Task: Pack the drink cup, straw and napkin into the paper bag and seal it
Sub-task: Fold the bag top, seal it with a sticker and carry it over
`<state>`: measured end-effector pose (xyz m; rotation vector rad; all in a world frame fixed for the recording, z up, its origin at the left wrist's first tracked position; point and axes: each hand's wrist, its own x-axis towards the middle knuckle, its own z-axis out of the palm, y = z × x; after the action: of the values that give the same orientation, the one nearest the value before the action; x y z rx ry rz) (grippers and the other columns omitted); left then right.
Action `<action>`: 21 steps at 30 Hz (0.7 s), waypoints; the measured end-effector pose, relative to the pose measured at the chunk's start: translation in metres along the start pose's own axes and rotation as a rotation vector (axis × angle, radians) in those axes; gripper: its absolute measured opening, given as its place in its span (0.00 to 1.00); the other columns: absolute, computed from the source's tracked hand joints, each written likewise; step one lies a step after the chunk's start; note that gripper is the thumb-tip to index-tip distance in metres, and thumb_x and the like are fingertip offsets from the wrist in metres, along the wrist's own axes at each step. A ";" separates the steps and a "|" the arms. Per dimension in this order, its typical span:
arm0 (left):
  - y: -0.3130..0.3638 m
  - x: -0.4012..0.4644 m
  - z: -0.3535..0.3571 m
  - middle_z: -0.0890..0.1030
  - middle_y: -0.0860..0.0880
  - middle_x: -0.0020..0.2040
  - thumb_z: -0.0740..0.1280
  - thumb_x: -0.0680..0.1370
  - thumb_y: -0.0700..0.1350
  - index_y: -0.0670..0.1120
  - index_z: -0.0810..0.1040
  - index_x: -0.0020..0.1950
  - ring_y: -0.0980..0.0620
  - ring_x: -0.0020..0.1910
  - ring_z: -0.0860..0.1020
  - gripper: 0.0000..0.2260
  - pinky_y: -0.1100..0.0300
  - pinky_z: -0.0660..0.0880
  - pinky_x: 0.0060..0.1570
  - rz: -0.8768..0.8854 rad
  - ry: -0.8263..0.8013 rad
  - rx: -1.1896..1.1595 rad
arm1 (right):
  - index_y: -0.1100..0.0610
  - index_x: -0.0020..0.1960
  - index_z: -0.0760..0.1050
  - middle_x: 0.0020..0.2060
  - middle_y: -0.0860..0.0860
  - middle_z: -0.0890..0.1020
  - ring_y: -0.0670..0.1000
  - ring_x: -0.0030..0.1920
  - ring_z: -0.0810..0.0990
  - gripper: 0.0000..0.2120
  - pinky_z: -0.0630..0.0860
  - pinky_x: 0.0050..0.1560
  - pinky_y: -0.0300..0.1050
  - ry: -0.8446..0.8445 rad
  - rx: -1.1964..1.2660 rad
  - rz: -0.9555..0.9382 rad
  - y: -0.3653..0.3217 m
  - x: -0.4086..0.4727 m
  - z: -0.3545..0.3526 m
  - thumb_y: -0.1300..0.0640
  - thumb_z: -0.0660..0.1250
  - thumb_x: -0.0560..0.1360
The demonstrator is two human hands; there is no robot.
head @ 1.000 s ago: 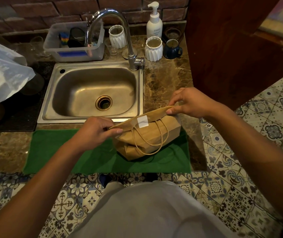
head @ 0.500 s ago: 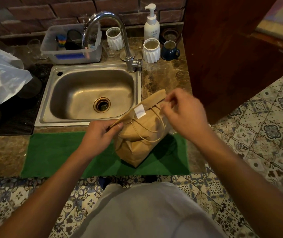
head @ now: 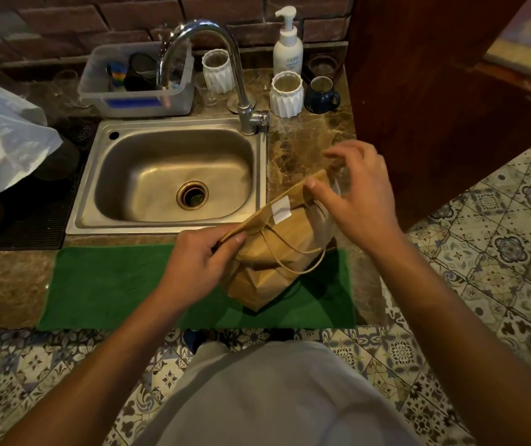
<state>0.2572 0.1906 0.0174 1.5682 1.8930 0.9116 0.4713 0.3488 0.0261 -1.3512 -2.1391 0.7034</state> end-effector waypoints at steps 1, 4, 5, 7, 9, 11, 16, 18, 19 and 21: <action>0.000 -0.001 -0.005 0.85 0.56 0.39 0.68 0.81 0.47 0.56 0.82 0.59 0.56 0.38 0.82 0.09 0.60 0.77 0.37 0.005 -0.015 -0.009 | 0.50 0.70 0.73 0.70 0.50 0.72 0.50 0.69 0.69 0.26 0.67 0.64 0.45 -0.036 0.002 -0.021 0.005 0.001 -0.003 0.41 0.70 0.76; -0.003 -0.002 -0.020 0.86 0.52 0.41 0.66 0.79 0.52 0.54 0.84 0.56 0.52 0.40 0.84 0.10 0.49 0.81 0.40 0.023 -0.096 -0.039 | 0.46 0.73 0.70 0.72 0.48 0.72 0.48 0.72 0.69 0.31 0.67 0.68 0.45 -0.167 0.083 -0.030 0.018 0.000 -0.013 0.38 0.70 0.74; -0.004 -0.001 -0.026 0.86 0.51 0.41 0.66 0.79 0.53 0.52 0.85 0.55 0.51 0.41 0.84 0.10 0.47 0.81 0.40 0.025 -0.122 -0.053 | 0.45 0.73 0.71 0.70 0.46 0.75 0.46 0.70 0.71 0.30 0.69 0.68 0.45 -0.217 0.134 -0.022 0.021 -0.002 -0.017 0.36 0.70 0.73; -0.005 0.002 -0.037 0.87 0.49 0.43 0.68 0.79 0.49 0.49 0.86 0.55 0.51 0.43 0.84 0.09 0.48 0.81 0.43 0.044 -0.167 -0.094 | 0.46 0.67 0.78 0.65 0.45 0.80 0.41 0.66 0.76 0.26 0.74 0.66 0.42 -0.298 0.258 -0.020 0.026 -0.007 -0.025 0.37 0.71 0.73; -0.003 0.006 -0.048 0.87 0.50 0.45 0.69 0.80 0.45 0.50 0.85 0.55 0.54 0.44 0.84 0.07 0.56 0.81 0.43 0.067 -0.215 -0.133 | 0.49 0.61 0.82 0.61 0.45 0.83 0.38 0.64 0.78 0.19 0.74 0.65 0.37 -0.347 0.398 -0.010 0.027 -0.015 -0.030 0.44 0.72 0.73; -0.002 0.010 -0.057 0.87 0.53 0.48 0.69 0.78 0.44 0.53 0.84 0.54 0.56 0.44 0.84 0.08 0.64 0.80 0.43 0.072 -0.261 -0.183 | 0.50 0.57 0.84 0.59 0.45 0.83 0.39 0.63 0.79 0.15 0.75 0.64 0.37 -0.356 0.481 0.022 0.026 -0.025 -0.032 0.48 0.73 0.72; -0.008 0.017 -0.064 0.87 0.59 0.51 0.69 0.76 0.43 0.58 0.83 0.57 0.59 0.50 0.84 0.13 0.67 0.79 0.49 0.058 -0.299 -0.315 | 0.53 0.51 0.84 0.43 0.45 0.86 0.42 0.46 0.84 0.06 0.78 0.45 0.35 -0.289 0.578 0.082 0.013 -0.060 -0.028 0.55 0.71 0.75; -0.010 0.020 -0.064 0.86 0.60 0.53 0.69 0.76 0.42 0.53 0.82 0.59 0.59 0.53 0.84 0.13 0.67 0.79 0.51 0.051 -0.305 -0.376 | 0.55 0.52 0.84 0.43 0.46 0.86 0.44 0.46 0.84 0.08 0.79 0.45 0.36 -0.230 0.588 0.119 0.007 -0.076 -0.026 0.55 0.71 0.75; -0.010 0.022 -0.063 0.86 0.59 0.53 0.69 0.76 0.42 0.52 0.82 0.59 0.58 0.53 0.84 0.13 0.66 0.79 0.51 0.042 -0.303 -0.400 | 0.55 0.52 0.84 0.43 0.47 0.86 0.44 0.46 0.84 0.09 0.79 0.45 0.36 -0.201 0.598 0.150 0.003 -0.085 -0.025 0.54 0.71 0.75; -0.010 0.025 -0.062 0.87 0.57 0.52 0.69 0.76 0.43 0.52 0.82 0.59 0.57 0.51 0.84 0.13 0.65 0.80 0.49 0.033 -0.305 -0.447 | 0.55 0.52 0.84 0.43 0.46 0.86 0.43 0.46 0.84 0.10 0.79 0.44 0.35 -0.135 0.600 0.198 -0.006 -0.101 -0.024 0.52 0.70 0.74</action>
<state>0.1993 0.2031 0.0503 1.3750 1.3443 0.9660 0.5212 0.2577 0.0334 -1.2038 -1.6874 1.4144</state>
